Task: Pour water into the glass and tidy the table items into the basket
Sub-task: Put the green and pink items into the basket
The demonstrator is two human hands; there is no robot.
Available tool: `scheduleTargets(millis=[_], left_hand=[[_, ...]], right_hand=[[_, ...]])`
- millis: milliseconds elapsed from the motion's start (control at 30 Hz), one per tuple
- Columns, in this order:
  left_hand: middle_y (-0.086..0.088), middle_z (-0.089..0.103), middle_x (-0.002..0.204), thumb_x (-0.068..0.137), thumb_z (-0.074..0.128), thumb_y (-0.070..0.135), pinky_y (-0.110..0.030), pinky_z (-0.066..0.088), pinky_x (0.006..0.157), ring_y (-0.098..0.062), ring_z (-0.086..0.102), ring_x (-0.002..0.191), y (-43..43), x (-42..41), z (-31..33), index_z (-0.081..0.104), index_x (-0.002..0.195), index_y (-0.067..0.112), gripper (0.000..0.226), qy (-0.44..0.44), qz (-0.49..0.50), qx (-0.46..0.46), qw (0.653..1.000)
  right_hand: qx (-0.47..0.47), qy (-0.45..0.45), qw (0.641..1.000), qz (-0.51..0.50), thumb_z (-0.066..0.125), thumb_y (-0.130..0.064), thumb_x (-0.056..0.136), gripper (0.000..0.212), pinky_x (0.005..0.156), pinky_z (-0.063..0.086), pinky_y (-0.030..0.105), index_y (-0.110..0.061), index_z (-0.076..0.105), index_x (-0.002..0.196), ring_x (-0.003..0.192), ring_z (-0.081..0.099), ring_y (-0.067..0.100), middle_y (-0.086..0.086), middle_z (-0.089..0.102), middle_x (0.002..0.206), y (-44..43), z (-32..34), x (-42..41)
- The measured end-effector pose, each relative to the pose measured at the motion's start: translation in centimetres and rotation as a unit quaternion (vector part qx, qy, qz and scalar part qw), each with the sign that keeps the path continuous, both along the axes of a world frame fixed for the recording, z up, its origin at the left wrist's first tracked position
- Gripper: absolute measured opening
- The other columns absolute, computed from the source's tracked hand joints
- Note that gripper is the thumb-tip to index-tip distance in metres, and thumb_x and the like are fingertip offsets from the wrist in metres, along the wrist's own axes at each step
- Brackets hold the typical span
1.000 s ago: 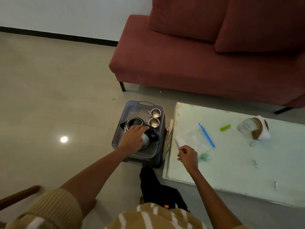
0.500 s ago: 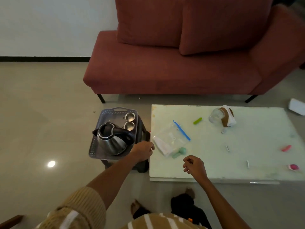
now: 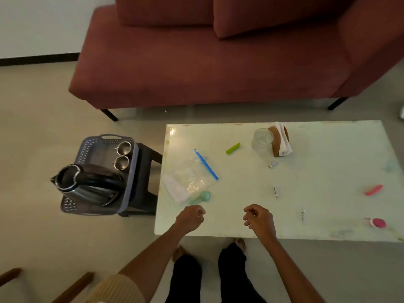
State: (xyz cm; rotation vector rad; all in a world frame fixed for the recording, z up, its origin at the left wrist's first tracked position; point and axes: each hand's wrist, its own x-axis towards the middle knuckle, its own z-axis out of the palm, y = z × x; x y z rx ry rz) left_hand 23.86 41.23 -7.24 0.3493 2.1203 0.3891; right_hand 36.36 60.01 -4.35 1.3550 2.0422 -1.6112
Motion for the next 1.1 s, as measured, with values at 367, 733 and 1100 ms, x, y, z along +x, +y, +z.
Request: scheduleTargets(millis=[367, 733, 1100], left_hand=[[-0.004, 0.049, 0.125, 0.087, 0.046, 0.006, -0.033, 0.036, 0.087, -0.025, 0.049, 0.108, 4.1, -1.4, -12.9, 0.04, 0.134, 0.026, 0.051, 0.231, -0.039, -0.124, 0.964], [0.0, 0.059, 0.104, 0.092, 0.048, 0.041, -0.03, 0.032, 0.082, -0.019, 0.056, 0.096, 4.8, 0.6, -9.6, 0.051, 0.116, 0.02, 0.032, 0.229, 0.008, -0.125, 0.966], [0.003, 0.067, 0.088, 0.09, 0.043, 0.055, -0.034, 0.034, 0.082, -0.019, 0.061, 0.088, 12.9, 5.7, -3.9, 0.06, 0.101, 0.018, 0.042, 0.223, 0.055, -0.009, 0.973]], right_hand=[[-0.029, -0.045, 0.998, 0.03, 0.048, 0.003, 0.084, 0.027, 0.053, 0.047, 0.022, -0.018, 0.064, 0.074, 0.055, 0.062, 0.014, 0.008, 0.068, 0.07, 0.3, -8.7, 2.0], [-0.011, -0.035, 0.998, 0.052, 0.048, 0.001, 0.084, 0.034, 0.056, 0.048, 0.02, -0.029, 0.058, 0.071, 0.051, 0.061, 0.006, 0.004, 0.066, 0.068, -1.9, -6.2, 2.5], [0.086, -0.052, 0.993, -0.062, 0.051, -0.002, 0.083, 0.019, 0.072, 0.047, 0.029, -0.012, 0.066, 0.088, 0.084, 0.062, 0.02, 0.003, 0.065, 0.094, 9.0, -5.1, 6.9]])
